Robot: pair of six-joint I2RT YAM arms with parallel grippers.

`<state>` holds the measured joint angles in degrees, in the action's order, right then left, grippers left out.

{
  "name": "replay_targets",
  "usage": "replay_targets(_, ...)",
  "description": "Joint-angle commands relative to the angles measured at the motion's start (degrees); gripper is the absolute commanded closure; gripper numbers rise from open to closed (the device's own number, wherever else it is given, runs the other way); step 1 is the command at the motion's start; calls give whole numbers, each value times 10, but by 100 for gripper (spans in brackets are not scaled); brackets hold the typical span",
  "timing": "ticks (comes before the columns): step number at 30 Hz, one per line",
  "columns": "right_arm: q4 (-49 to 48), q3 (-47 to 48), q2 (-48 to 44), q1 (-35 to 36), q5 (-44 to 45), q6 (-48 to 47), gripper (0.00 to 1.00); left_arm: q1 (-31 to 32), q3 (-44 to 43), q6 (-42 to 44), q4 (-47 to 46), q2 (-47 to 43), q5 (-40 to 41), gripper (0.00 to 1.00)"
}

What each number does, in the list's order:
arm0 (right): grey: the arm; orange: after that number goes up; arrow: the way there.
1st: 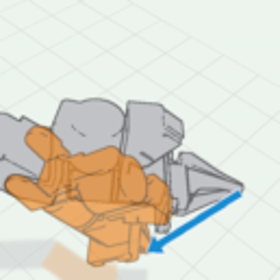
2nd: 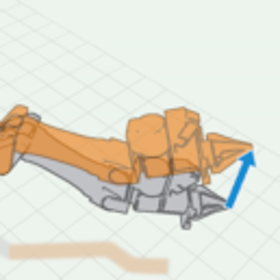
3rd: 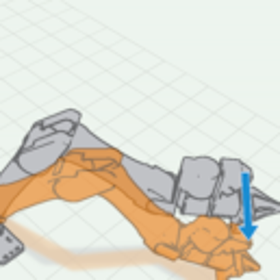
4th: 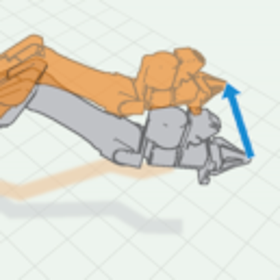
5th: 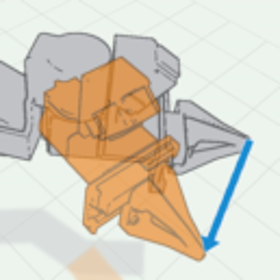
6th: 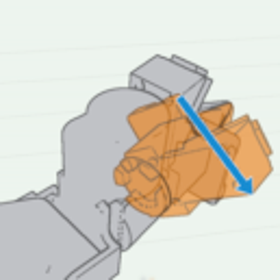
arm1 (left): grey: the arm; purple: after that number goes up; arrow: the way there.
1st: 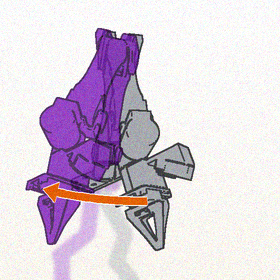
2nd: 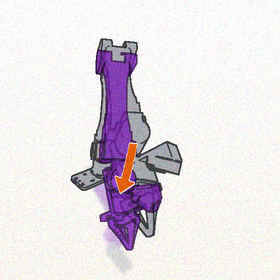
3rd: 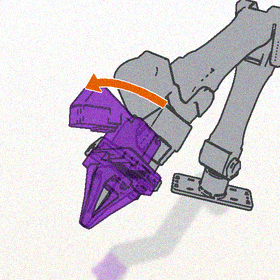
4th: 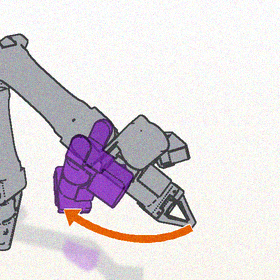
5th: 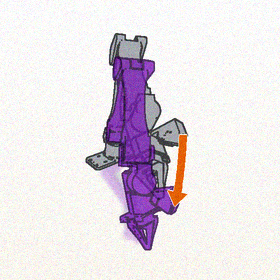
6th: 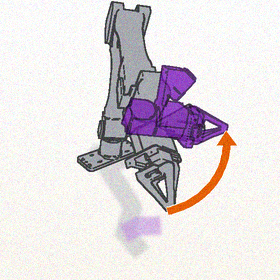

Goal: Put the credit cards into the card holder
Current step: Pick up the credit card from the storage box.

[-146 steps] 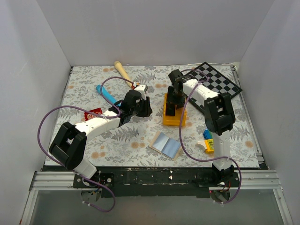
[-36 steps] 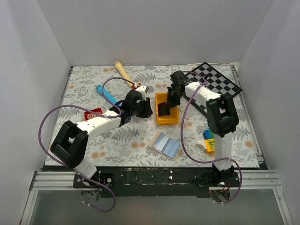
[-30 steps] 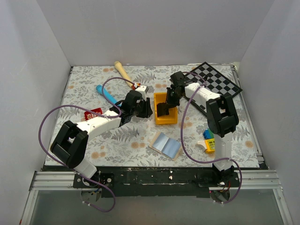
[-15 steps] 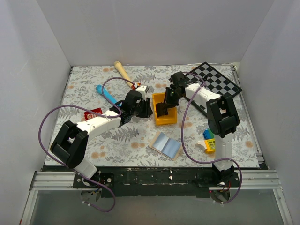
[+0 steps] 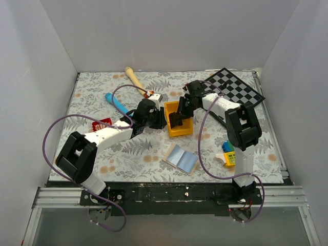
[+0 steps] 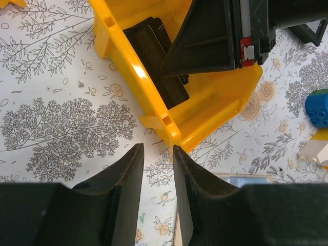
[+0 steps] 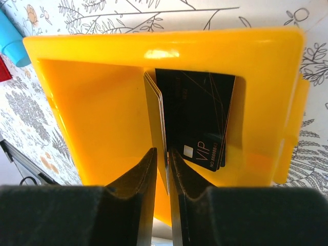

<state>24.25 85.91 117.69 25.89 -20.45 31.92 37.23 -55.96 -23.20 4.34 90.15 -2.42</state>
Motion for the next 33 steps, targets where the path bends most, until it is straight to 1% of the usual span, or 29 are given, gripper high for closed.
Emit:
replay_targets(1,-21,-10,-23,0,-24,-3,77,-4,-15,-3,1,-2,-3,71)
replay_targets(4,-25,-13,-25,0,-24,-5,81,-3,-14,-3,1,-2,-3,71)
replay_targets(9,-28,-13,-21,0,-29,-5,82,-2,-14,-3,1,-2,-3,71)
replay_targets(14,-32,-16,-30,0,-29,-7,98,-2,-14,-3,2,-1,-2,71)
replay_targets(19,-32,-17,-63,0,-7,-12,99,-3,-9,-4,4,-10,7,71)
replay_targets(24,-9,-10,-108,0,40,-26,99,-3,-10,-6,8,-24,16,71)
replay_targets(29,38,-11,-158,1,116,-35,99,-10,-11,-16,10,-45,12,70)
replay_targets(33,70,-37,-215,7,196,-36,99,-17,-6,-29,8,-71,0,68)
